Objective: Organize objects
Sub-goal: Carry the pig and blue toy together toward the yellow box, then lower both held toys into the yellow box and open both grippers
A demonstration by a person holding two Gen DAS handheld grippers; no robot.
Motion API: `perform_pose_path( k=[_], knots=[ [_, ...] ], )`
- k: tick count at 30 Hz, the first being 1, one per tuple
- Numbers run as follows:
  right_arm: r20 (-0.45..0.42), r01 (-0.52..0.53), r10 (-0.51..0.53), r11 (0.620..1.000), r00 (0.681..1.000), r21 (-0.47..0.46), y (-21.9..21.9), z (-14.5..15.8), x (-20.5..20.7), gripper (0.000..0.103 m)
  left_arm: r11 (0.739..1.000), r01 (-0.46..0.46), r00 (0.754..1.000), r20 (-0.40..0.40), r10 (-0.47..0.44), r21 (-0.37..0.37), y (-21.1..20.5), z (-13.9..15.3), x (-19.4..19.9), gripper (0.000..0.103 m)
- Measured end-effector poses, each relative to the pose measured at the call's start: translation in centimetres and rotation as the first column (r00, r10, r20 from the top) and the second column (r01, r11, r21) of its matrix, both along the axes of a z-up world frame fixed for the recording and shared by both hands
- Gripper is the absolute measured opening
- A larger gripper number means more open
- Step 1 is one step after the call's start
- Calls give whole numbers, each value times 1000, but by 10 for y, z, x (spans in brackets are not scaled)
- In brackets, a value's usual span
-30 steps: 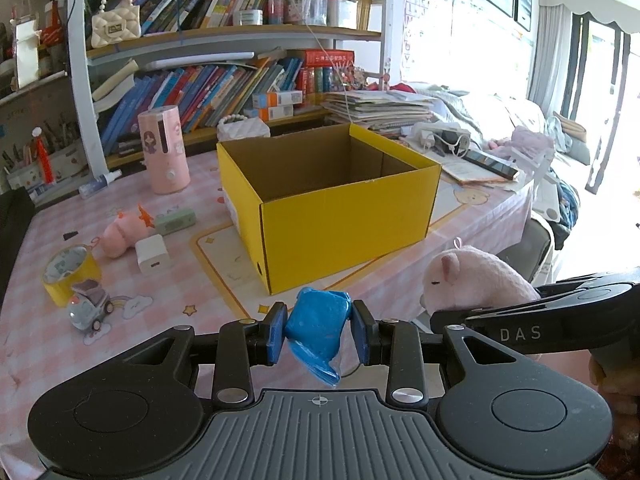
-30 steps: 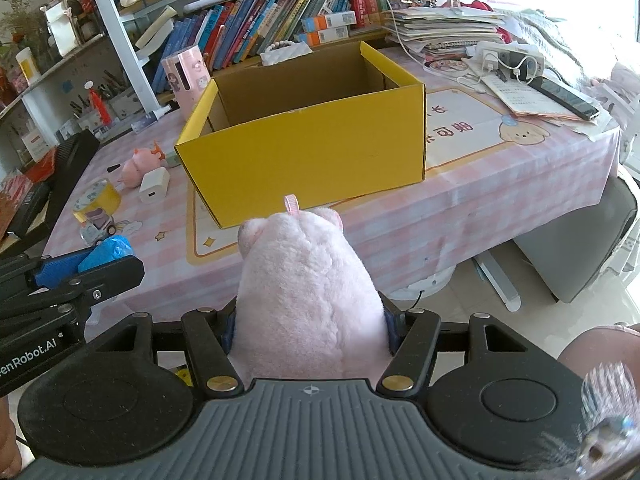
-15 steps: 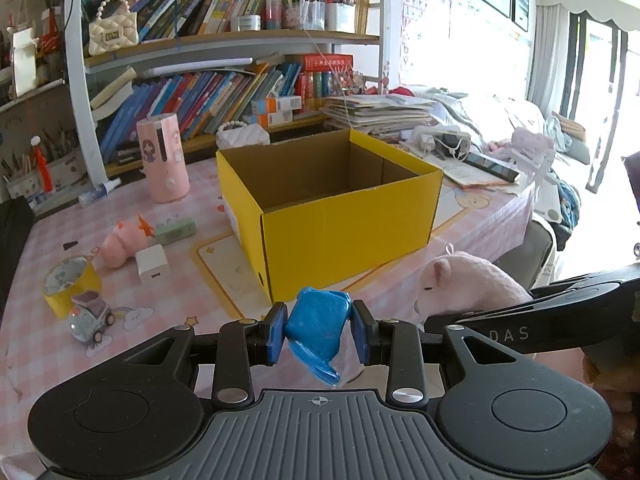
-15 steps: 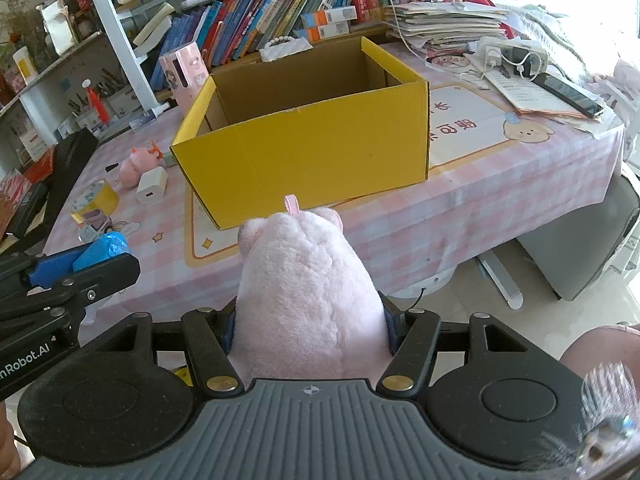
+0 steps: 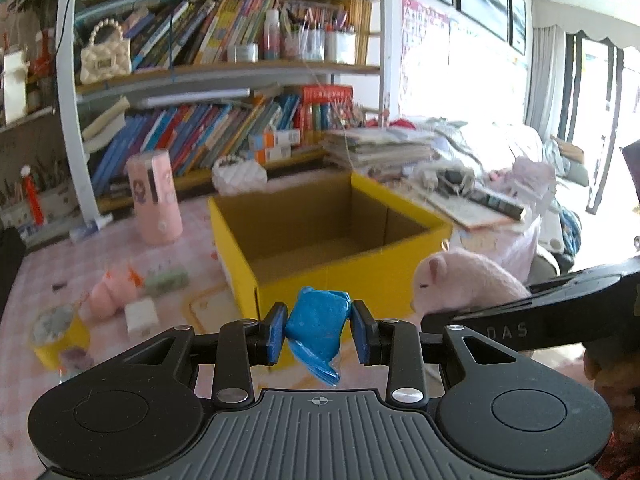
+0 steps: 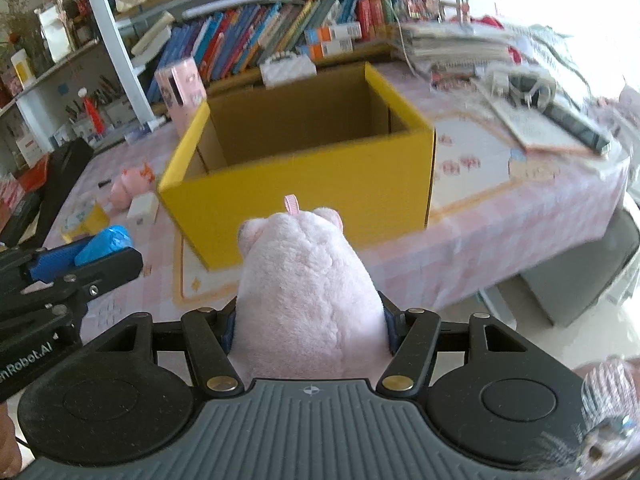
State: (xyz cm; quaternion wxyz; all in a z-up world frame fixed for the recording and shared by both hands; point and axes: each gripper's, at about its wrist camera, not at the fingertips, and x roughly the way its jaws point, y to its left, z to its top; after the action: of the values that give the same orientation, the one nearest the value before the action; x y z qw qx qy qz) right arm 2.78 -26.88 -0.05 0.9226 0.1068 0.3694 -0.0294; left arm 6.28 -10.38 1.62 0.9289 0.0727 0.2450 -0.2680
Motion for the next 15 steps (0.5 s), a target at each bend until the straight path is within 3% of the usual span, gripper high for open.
perform_pose_path(
  k=[9, 15],
  knots=[
    [201, 15, -6, 999, 980, -46, -39, 51, 54, 60, 1000, -20, 997, 78, 21, -14, -35, 14, 45, 33],
    [252, -55, 79, 993, 964, -102, -54, 59, 98, 60, 998, -16, 998, 65, 12, 58, -63, 4, 73, 33]
  ],
)
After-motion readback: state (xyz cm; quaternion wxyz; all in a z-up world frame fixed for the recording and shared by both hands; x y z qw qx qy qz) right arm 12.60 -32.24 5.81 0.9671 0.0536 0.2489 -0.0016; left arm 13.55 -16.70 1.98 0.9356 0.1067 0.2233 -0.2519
